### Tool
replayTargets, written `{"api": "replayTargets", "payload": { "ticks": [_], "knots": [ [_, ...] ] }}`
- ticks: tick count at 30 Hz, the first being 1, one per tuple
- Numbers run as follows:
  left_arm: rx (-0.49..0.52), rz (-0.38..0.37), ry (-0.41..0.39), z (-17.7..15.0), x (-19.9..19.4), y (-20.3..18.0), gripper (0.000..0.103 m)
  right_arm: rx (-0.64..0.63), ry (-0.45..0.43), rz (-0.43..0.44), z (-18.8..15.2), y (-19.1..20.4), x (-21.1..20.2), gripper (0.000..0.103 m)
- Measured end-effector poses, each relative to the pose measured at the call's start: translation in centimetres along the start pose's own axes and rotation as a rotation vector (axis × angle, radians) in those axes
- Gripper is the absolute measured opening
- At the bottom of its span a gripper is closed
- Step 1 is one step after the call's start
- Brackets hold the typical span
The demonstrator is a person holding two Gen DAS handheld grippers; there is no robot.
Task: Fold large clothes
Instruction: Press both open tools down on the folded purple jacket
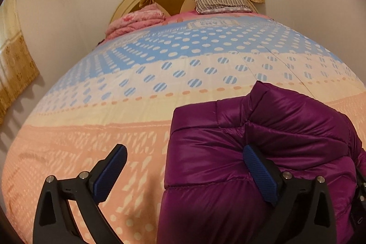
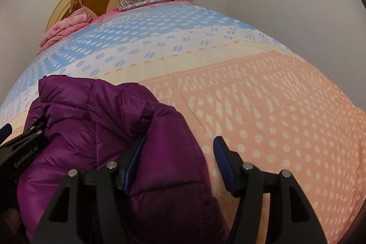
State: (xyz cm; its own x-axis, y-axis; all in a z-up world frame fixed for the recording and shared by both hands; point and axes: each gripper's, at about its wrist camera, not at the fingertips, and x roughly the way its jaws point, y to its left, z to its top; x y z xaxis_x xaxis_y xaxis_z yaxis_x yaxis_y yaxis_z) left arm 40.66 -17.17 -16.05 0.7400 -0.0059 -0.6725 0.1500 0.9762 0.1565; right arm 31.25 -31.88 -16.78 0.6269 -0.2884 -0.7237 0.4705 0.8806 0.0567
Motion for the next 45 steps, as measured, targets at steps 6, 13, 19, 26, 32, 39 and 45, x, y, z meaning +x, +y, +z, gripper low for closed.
{"api": "replayTargets", "payload": {
  "ticks": [6,13,19,26,32,39,45],
  "knots": [
    [0.01,-0.019,0.044,-0.1,1.0,-0.4,0.102,0.004,0.031,0.001,-0.2,-0.1,1.1,0.064],
    [0.015,-0.025,0.065,-0.3,1.5,-0.7,0.102,-0.003,0.042,-0.015,-0.4,0.1,1.5,0.065],
    [0.019,-0.02,0.066,-0.4,1.6,-0.7,0.102,-0.009,0.05,-0.029,-0.4,0.2,1.8,0.067],
    [0.013,-0.026,0.068,-0.6,1.8,-0.6,0.102,-0.006,0.053,-0.029,-0.5,0.2,2.0,0.068],
    [0.012,-0.024,0.068,-0.6,1.8,-0.7,0.102,-0.009,0.051,-0.035,-0.6,0.3,2.0,0.069],
    [0.011,-0.025,0.069,-0.6,1.8,-0.6,0.102,-0.013,0.049,-0.043,-0.6,0.3,2.1,0.069],
    [0.011,-0.024,0.069,-0.6,1.9,-0.7,0.102,-0.028,0.044,-0.06,-0.5,0.4,2.3,0.069]
  ]
}}
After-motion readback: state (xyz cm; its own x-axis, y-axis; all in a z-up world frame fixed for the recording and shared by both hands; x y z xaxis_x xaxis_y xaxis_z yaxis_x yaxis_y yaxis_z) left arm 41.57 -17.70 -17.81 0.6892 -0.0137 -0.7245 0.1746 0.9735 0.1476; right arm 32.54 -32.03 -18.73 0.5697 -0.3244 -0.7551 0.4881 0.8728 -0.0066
